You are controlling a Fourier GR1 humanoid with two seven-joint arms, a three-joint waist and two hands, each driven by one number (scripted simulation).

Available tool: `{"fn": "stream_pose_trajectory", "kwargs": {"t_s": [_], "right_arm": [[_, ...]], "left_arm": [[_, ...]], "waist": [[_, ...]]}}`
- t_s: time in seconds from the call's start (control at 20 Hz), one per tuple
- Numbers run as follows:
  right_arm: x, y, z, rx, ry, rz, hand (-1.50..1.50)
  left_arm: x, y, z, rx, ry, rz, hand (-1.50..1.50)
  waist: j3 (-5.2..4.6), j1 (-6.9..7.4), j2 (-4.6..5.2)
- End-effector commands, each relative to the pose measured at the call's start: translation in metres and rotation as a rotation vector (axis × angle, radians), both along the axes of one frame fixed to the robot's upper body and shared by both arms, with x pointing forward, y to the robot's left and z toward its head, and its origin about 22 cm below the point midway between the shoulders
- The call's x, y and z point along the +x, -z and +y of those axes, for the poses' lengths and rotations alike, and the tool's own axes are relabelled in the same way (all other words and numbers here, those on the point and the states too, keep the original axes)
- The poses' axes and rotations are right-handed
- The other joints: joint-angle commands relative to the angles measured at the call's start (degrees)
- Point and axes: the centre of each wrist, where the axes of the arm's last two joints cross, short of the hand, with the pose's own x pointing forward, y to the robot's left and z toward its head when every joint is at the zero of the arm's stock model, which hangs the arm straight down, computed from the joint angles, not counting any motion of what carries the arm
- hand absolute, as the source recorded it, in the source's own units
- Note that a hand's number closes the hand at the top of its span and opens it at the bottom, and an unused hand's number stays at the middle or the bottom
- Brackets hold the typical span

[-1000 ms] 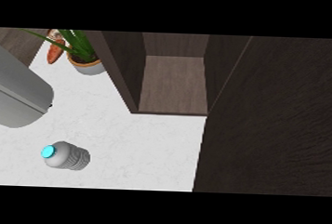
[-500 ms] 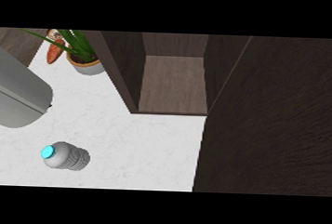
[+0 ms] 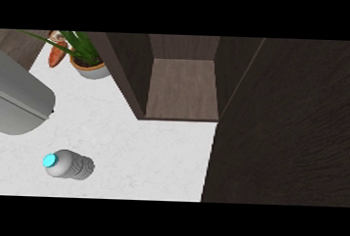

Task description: Pick up the bottled water, place it into the cabinet and close the cabinet

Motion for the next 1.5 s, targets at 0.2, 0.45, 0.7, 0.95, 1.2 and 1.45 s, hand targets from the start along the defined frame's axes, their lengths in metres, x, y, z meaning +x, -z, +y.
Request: {"fn": "stream_pose_trajectory", "kwargs": {"t_s": [0.2, 0.45, 0.7, 0.95, 1.2, 1.45], "right_arm": [[-0.013, -0.005, -0.006, -0.067, 0.057, -0.07, -1.5], [-0.02, -0.013, 0.002, -0.057, 0.059, -0.071, -1.5], [-0.026, -0.006, -0.009, -0.063, 0.043, -0.083, -1.5], [-0.022, -0.016, -0.005, -0.043, 0.087, -0.071, -1.5], [-0.024, -0.021, -0.011, -0.063, 0.063, -0.07, -1.5], [-0.028, -0.018, -0.014, -0.065, 0.074, -0.08, -1.5]], "left_arm": [[0.026, 0.045, 0.017, 0.003, -0.035, 0.038, -1.5], [0.045, 0.065, 0.032, 0.003, -0.014, 0.072, -1.5], [0.034, 0.094, 0.021, -0.006, 0.004, 0.097, -1.5], [0.053, 0.124, 0.016, -0.02, 0.041, 0.095, -1.5], [0.059, 0.141, 0.017, -0.045, 0.058, 0.113, -1.5], [0.056, 0.168, 0.019, -0.044, 0.026, 0.095, -1.5]], "waist": [[0.02, -0.13, 0.11], [-0.04, -0.44, 0.09], [0.07, -0.36, 0.03], [0.01, -0.43, 0.11], [0.03, -0.27, 0.15], [0.04, -0.33, 0.11]]}}
